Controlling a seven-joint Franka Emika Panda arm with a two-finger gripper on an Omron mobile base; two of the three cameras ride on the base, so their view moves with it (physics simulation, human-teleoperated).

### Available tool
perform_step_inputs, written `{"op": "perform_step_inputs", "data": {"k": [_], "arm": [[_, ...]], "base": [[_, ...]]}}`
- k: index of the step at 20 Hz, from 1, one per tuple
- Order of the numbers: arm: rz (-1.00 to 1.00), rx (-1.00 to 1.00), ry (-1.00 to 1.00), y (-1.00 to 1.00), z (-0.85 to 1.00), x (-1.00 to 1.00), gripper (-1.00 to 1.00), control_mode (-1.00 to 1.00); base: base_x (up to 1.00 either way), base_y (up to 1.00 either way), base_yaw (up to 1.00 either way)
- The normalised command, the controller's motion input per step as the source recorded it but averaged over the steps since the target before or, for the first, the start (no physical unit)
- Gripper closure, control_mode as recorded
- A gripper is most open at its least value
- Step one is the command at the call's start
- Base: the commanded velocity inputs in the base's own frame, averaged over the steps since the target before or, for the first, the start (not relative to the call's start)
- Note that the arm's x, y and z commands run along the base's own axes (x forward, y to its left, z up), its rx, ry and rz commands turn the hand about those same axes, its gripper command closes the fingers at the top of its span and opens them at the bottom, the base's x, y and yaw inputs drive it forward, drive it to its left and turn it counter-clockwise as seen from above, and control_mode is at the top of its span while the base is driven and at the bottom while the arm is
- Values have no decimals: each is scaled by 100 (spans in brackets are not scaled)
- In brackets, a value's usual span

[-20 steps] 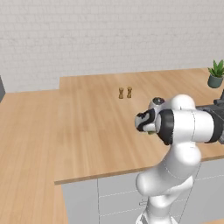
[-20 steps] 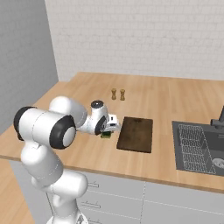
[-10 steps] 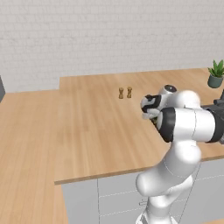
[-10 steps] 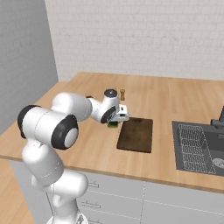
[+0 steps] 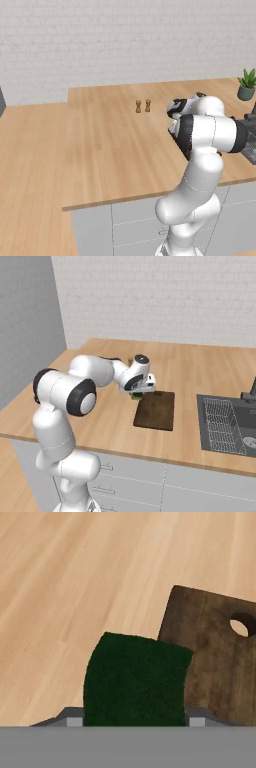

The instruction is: Pick up the sponge from the counter and clean the cutting board by briefly scrubbing or pressing down on the cutting board. Once finished, release the sponge.

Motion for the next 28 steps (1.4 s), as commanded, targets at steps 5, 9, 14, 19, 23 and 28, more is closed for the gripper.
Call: {"op": "perform_step_inputs", "data": {"k": [5,9,14,19,23,28], "arm": [[4,-3,4,1,-39,23,100,-100],[2,-6,0,0,-45,8,100,-100],[4,-11,0,0,-33,1,100,-100],[0,-5,0,-1,-19,0,100,-100],[0,0,0,-16,-7,0,100,-100],[0,0,0,-24,0,19,100,-100]], "base": [[0,0,0],[0,0,0],[0,0,0],[0,0,0],[0,0,0],[0,0,0]]}}
